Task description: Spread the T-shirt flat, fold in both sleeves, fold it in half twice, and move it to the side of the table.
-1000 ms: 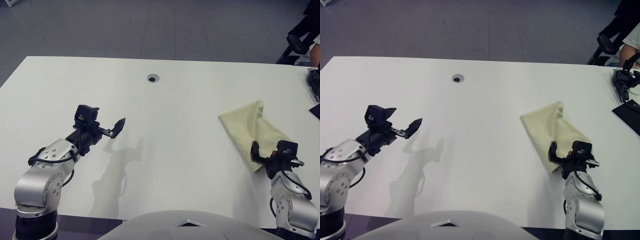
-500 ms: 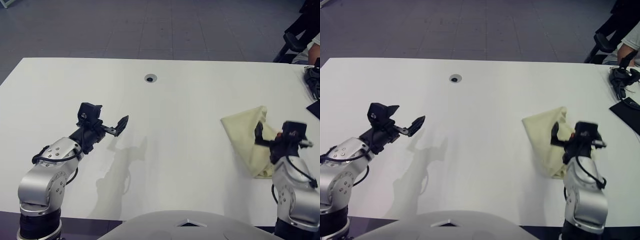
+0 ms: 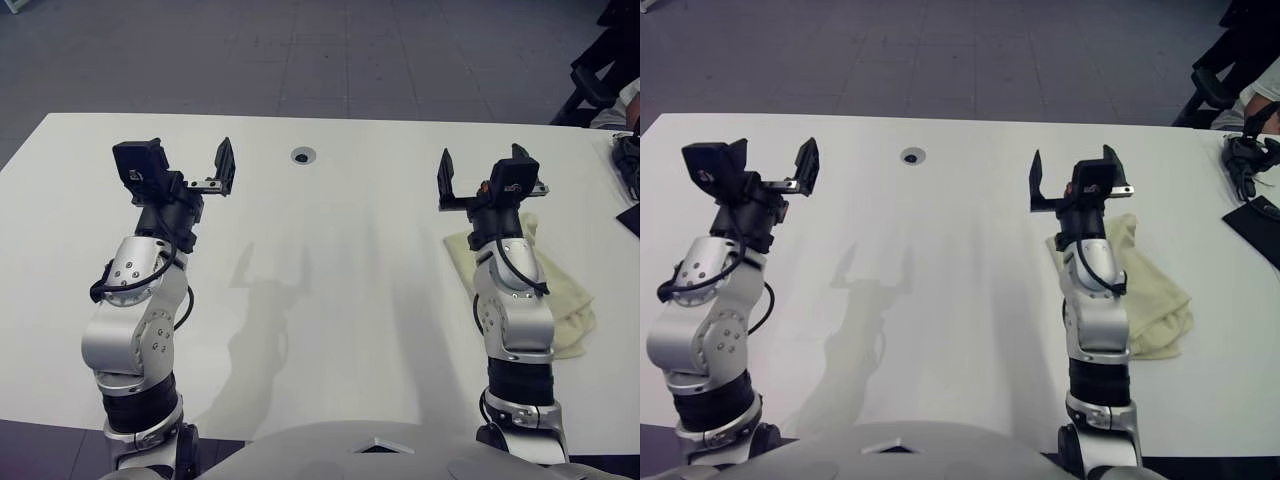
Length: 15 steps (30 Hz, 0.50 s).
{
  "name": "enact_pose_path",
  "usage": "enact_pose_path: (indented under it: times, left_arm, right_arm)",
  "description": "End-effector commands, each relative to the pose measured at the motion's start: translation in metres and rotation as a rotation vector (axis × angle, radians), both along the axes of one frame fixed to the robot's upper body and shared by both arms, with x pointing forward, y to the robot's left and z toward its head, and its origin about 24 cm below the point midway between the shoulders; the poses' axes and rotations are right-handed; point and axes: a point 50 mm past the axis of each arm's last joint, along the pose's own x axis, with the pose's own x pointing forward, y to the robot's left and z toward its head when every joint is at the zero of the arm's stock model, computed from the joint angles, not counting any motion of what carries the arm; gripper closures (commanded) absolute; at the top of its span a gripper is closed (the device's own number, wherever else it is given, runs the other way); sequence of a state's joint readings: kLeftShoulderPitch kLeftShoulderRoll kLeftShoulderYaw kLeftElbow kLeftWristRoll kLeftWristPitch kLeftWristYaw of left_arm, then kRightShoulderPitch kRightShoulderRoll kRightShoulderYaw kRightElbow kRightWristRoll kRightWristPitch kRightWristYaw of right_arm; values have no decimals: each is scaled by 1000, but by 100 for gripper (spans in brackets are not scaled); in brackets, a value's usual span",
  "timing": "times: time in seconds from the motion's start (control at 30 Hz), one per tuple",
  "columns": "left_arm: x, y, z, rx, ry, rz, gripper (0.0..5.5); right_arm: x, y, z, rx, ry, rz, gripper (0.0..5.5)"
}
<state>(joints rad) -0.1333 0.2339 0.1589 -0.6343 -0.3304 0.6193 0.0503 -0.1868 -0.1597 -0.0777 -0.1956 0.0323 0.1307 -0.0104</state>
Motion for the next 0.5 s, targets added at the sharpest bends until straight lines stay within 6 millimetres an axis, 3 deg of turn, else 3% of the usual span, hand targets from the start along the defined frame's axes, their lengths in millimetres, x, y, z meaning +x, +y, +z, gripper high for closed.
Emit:
enact_pose_path:
  times: [0.03, 0.2, 0.5]
  left_arm:
    - [6, -12, -3, 17, -11, -11, 11]
    - [9, -11, -5, 60, -11, 11, 11]
    - [8, -12, -9, -6, -17, 38, 11]
  right_arm:
    - [7, 12, -3, -72, -67, 4, 10]
    - [2, 17, -22, -28, -15, -1, 10]
    - [-7, 21, -24, -10, -42, 11, 10]
